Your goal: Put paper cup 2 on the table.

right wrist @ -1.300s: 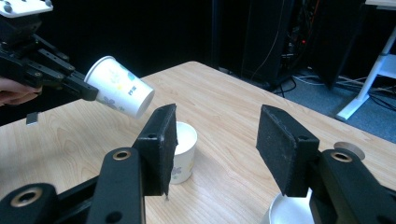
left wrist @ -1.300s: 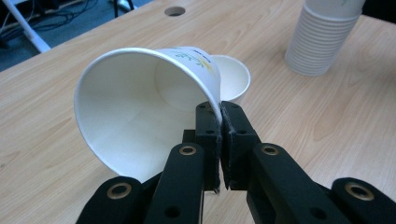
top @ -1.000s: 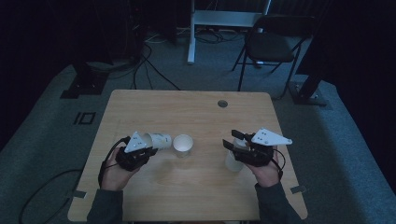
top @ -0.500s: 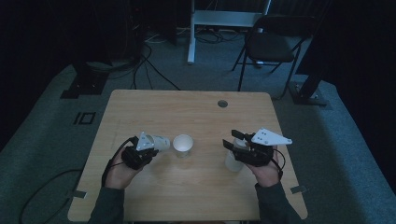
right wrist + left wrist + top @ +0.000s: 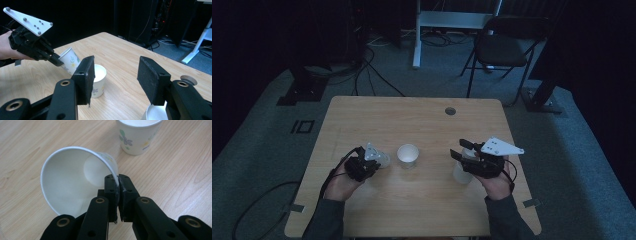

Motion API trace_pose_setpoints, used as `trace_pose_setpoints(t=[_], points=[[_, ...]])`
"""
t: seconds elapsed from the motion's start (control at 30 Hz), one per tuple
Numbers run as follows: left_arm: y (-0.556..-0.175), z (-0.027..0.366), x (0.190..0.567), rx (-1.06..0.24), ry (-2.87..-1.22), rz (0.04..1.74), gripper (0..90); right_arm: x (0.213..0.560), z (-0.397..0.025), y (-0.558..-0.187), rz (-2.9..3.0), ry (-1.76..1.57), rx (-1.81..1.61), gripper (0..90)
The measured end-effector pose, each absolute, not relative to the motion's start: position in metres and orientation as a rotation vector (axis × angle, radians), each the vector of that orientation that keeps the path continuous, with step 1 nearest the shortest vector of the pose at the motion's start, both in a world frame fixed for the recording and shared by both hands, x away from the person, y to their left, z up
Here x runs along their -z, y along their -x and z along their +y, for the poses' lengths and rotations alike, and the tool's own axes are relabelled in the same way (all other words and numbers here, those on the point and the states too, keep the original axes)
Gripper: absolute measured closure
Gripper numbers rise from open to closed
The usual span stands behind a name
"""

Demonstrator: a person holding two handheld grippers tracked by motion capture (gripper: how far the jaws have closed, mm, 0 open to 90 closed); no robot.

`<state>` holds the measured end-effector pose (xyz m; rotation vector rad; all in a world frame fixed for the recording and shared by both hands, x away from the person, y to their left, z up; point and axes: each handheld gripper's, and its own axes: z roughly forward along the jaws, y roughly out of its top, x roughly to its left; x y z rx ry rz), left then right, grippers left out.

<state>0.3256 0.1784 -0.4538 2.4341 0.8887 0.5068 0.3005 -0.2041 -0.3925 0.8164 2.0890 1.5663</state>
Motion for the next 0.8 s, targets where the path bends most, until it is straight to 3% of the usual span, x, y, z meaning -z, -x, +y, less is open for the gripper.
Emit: trace_pose_setpoints(t=[0.6, 0.7, 0.8], points=[[-0.335, 0.163, 0.46, -0.504, -2.554, 0.867, 84.5, 0.392, -0.205, -0.3, 2.084, -0.812, -1.571, 47.2], [-0.335, 0.163, 0.46, -0.503, -2.55, 0.863, 82.0, 0.392, -0.205, -0.299, 2.08, -0.813, -1.577, 47.3], [-0.336, 0.163, 0.46, -0.521, -2.542, 0.869, 73.4, 0.393, -0.203, -0.299, 2.087, -0.811, -1.575, 47.2]])
